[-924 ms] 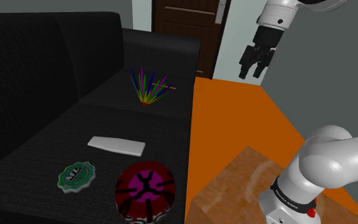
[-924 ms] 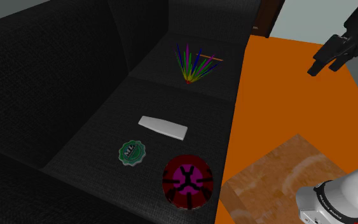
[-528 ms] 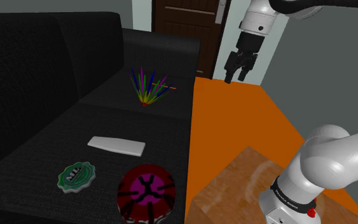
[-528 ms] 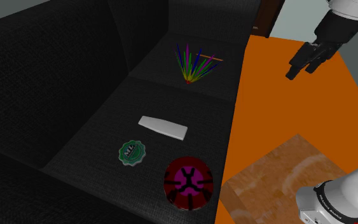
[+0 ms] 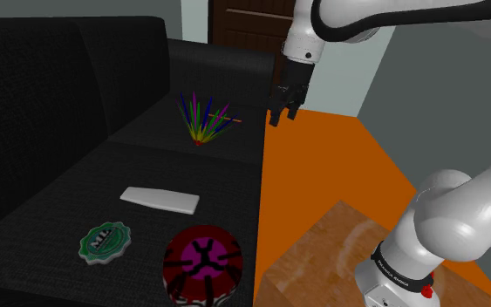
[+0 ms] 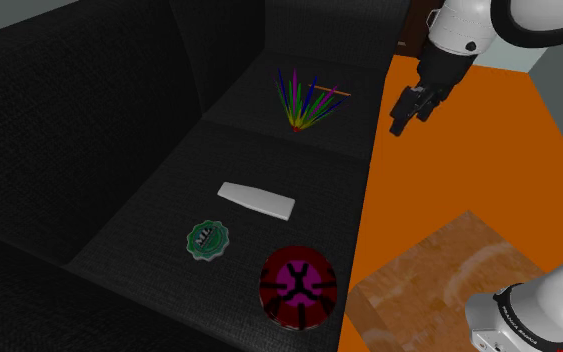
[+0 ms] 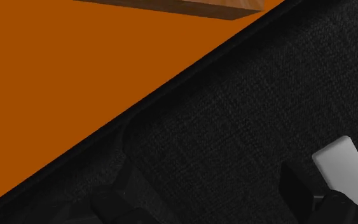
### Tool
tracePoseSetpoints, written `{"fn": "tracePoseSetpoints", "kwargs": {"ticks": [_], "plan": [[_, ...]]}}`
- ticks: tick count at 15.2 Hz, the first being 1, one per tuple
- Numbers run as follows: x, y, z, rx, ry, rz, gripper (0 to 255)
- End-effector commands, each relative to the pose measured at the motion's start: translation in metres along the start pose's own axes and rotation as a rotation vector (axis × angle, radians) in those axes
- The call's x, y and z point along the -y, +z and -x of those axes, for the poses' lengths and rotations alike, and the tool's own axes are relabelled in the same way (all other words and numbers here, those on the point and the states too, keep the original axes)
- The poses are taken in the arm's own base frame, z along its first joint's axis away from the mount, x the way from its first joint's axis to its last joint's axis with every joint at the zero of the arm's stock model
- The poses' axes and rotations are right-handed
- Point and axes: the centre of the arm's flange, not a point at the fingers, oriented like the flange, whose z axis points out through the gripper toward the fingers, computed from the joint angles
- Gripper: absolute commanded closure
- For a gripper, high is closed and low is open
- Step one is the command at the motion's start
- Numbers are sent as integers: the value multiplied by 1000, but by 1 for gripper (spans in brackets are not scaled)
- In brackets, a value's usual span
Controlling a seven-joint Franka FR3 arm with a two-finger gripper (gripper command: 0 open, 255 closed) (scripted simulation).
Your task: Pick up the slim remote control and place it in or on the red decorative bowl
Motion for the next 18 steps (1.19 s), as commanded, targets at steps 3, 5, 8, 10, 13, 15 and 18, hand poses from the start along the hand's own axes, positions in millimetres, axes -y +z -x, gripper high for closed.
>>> {"fn": "tracePoseSetpoints", "kwargs": {"ticks": [3, 5, 8, 10, 13, 15, 18], "plan": [[33, 28, -33, 4, -82, 9, 0], [51, 41, -48, 7, -123, 13, 0], [79, 61, -70, 10, -184, 20, 0], [98, 74, -83, 13, -225, 24, 0], [127, 95, -102, 16, -286, 31, 0], [148, 109, -113, 19, -326, 36, 0], [179, 129, -129, 23, -387, 42, 0]]}}
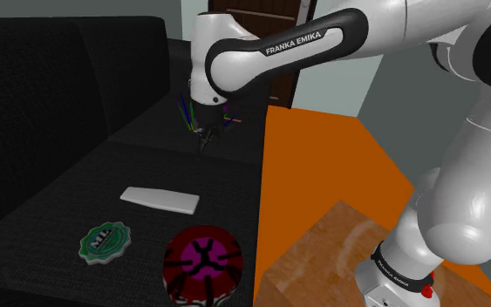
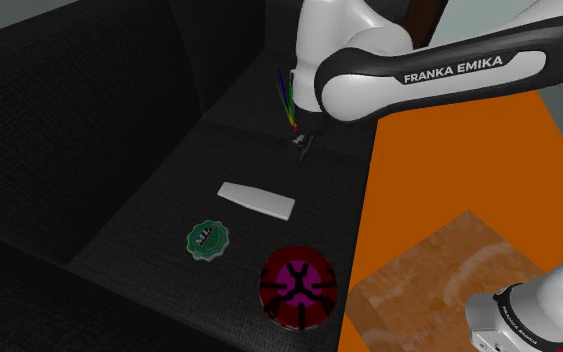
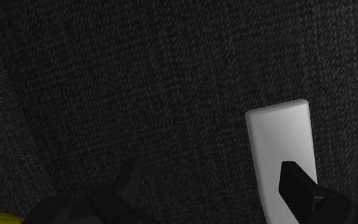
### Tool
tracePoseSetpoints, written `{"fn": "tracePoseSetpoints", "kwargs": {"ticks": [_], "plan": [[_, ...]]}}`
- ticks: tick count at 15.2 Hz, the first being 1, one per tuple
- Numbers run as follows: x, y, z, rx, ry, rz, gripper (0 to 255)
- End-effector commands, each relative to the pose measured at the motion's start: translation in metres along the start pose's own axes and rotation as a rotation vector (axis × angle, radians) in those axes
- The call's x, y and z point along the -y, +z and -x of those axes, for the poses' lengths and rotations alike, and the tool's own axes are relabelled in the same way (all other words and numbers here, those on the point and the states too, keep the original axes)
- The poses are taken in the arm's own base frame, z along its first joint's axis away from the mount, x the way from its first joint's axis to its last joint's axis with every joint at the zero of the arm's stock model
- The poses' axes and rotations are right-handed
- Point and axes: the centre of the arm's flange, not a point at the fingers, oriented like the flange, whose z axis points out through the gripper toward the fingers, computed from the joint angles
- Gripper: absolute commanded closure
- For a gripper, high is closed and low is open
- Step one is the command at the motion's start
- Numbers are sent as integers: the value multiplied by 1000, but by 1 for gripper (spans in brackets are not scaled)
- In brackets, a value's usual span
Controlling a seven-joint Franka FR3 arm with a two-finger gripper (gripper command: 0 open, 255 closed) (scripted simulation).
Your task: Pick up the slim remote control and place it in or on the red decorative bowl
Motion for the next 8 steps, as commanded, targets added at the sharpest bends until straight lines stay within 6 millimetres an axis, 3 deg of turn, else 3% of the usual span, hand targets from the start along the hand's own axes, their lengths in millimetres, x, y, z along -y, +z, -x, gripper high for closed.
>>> {"fn": "tracePoseSetpoints", "kwargs": {"ticks": [1, 8], "plan": [[21, 14, -17, 2, -42, 4, 0], [84, 61, -70, 10, -184, 20, 0]]}}
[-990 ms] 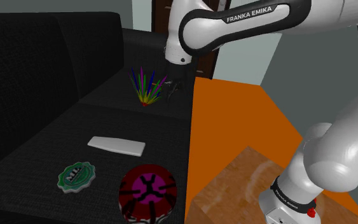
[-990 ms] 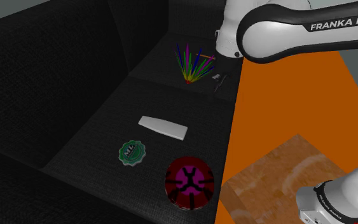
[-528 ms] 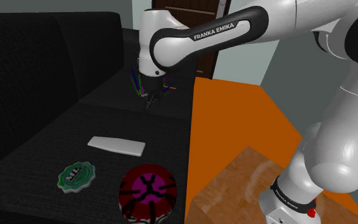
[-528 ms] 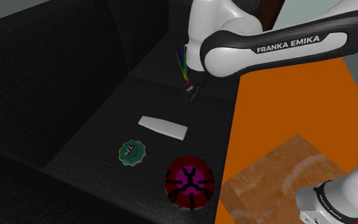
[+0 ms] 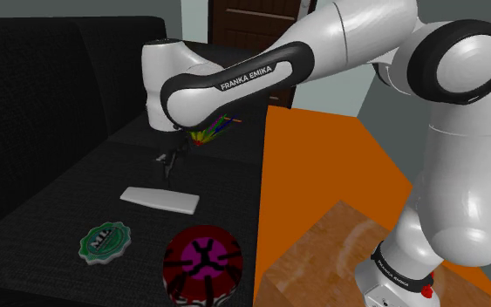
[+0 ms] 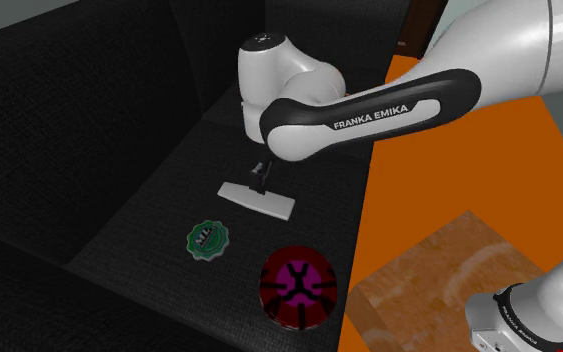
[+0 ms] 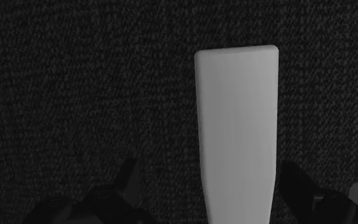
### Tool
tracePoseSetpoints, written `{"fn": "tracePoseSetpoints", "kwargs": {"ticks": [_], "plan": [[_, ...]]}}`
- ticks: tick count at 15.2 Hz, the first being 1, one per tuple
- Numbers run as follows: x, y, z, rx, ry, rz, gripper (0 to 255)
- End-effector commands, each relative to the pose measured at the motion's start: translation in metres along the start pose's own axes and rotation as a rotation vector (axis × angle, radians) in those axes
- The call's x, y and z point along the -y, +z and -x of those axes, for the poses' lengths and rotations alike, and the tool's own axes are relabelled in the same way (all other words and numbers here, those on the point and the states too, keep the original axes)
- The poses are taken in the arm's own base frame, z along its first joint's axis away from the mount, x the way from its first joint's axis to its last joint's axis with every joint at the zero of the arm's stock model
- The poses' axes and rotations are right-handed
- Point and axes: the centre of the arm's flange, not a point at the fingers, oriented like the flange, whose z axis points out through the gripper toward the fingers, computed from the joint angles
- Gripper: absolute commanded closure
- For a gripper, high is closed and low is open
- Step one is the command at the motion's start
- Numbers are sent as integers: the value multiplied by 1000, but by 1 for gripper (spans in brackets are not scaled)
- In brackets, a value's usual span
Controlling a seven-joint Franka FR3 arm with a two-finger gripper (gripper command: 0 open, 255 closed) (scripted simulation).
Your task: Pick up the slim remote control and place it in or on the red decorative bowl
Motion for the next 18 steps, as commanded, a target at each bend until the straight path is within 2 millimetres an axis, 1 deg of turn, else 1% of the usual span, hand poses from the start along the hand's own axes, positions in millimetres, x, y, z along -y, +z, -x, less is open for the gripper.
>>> {"fn": "tracePoseSetpoints", "kwargs": {"ticks": [1, 3, 4, 10, 11, 18], "plan": [[17, 11, -17, 2, -42, 5, 0], [34, 24, -33, 5, -82, 9, 0], [35, 24, -34, 5, -83, 9, 0], [34, 56, -34, 5, -83, 9, 0], [34, 64, -34, 5, -83, 9, 0], [34, 64, -34, 5, -83, 9, 0]]}}
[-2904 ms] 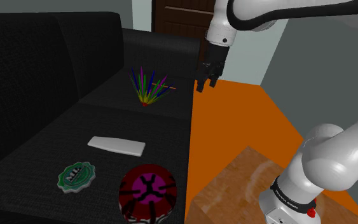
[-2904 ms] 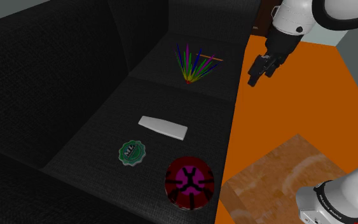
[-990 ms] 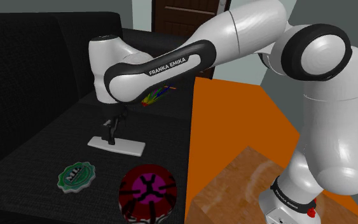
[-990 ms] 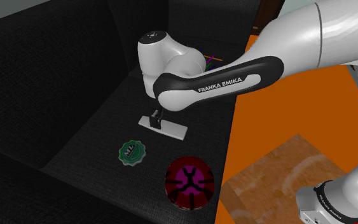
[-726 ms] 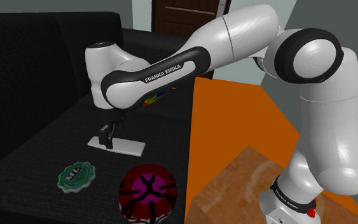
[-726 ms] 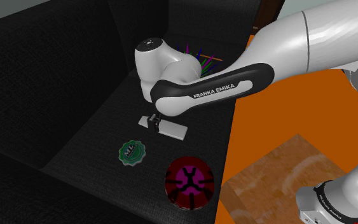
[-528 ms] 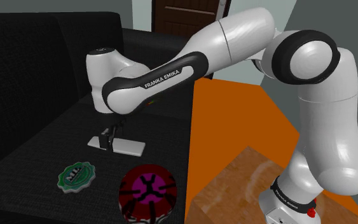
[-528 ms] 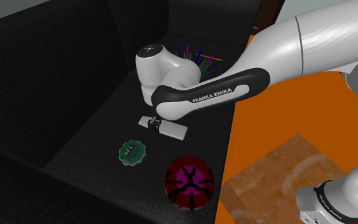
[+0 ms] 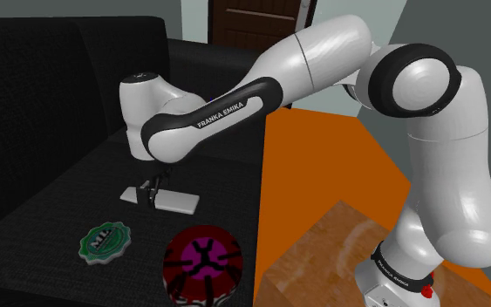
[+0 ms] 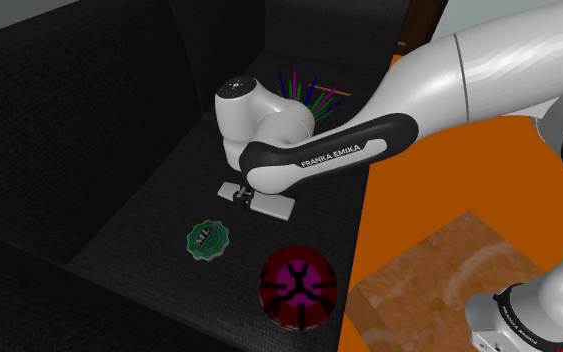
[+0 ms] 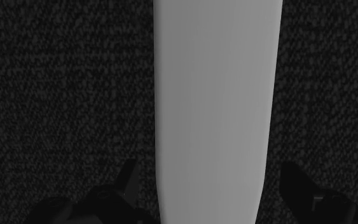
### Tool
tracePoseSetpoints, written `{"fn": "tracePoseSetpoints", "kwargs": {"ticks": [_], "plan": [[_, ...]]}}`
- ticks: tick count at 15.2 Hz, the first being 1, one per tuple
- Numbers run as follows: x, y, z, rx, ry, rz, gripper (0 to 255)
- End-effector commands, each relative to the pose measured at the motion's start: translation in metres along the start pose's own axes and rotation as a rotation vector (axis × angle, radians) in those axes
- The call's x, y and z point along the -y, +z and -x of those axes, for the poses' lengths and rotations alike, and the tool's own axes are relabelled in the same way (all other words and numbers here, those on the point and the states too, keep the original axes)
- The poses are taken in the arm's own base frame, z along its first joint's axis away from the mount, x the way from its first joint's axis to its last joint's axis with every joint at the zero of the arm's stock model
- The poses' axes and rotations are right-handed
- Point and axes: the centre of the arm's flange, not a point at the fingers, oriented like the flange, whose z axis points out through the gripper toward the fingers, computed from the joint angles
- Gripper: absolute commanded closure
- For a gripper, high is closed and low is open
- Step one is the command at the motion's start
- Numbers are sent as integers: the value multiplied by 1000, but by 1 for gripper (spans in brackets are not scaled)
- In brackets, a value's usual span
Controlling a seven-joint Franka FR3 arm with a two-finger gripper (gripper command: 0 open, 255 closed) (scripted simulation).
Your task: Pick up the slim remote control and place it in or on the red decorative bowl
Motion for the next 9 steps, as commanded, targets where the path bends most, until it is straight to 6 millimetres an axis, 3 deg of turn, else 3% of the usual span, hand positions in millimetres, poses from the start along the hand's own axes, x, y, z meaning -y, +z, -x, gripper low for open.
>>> {"fn": "tracePoseSetpoints", "kwargs": {"ticks": [1, 2, 9], "plan": [[0, 0, 0, 0, 0, 0, 0], [0, 0, 0, 0, 0, 0, 255], [0, 0, 0, 0, 0, 0, 255]]}}
